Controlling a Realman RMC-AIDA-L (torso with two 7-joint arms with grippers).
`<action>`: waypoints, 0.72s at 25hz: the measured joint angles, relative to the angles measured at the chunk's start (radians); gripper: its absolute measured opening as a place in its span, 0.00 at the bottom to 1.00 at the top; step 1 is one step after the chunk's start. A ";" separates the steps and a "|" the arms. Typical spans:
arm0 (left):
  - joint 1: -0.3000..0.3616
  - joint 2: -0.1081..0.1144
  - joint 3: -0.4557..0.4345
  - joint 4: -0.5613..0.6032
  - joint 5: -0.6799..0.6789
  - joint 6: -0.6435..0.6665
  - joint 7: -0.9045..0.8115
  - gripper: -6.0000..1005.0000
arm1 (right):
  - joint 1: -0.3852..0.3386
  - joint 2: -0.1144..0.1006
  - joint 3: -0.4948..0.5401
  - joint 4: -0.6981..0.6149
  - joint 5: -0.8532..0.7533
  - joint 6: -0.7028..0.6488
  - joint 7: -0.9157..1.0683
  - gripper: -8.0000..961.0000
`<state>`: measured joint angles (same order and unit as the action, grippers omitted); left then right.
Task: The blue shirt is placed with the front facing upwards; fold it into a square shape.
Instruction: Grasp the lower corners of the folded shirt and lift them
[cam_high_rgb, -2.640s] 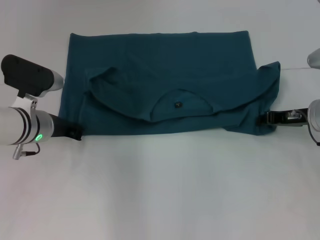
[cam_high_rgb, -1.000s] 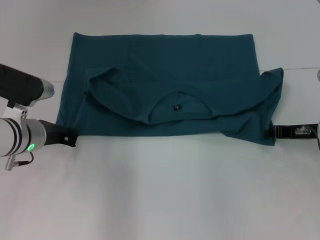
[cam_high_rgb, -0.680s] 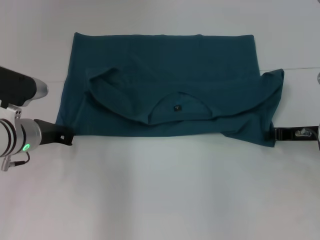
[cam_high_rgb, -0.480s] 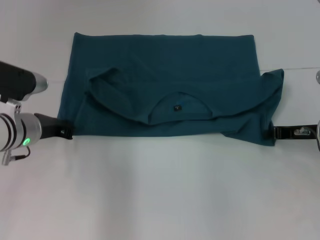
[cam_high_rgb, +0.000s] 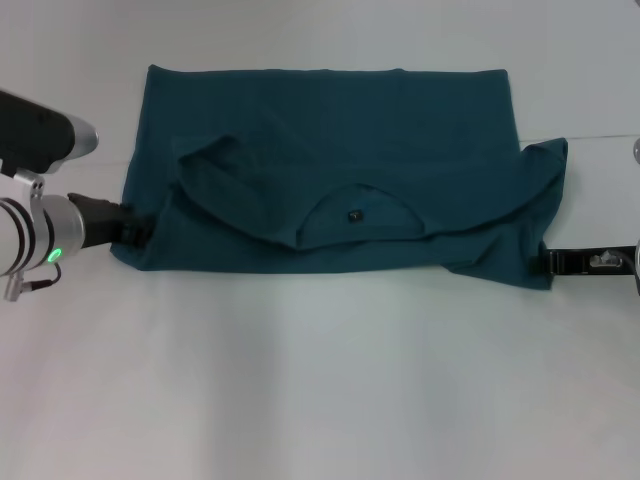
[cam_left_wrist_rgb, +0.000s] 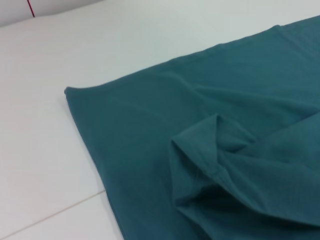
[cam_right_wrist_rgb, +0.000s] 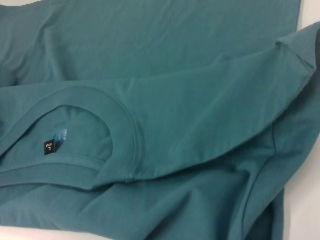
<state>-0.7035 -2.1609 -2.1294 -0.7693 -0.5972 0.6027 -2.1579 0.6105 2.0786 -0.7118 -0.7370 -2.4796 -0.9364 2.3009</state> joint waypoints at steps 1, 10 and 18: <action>0.001 -0.001 0.000 -0.005 0.000 -0.001 0.007 0.11 | 0.000 0.000 0.000 0.000 0.000 0.001 0.000 0.05; -0.024 0.005 0.001 0.003 0.007 0.059 -0.022 0.49 | 0.001 -0.004 0.000 0.002 0.000 0.006 -0.001 0.05; -0.043 0.023 -0.005 0.027 0.009 0.084 -0.022 0.82 | 0.004 -0.002 0.000 0.001 -0.004 0.007 -0.003 0.05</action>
<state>-0.7463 -2.1380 -2.1346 -0.7427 -0.5887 0.6870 -2.1803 0.6146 2.0765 -0.7117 -0.7355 -2.4832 -0.9296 2.2982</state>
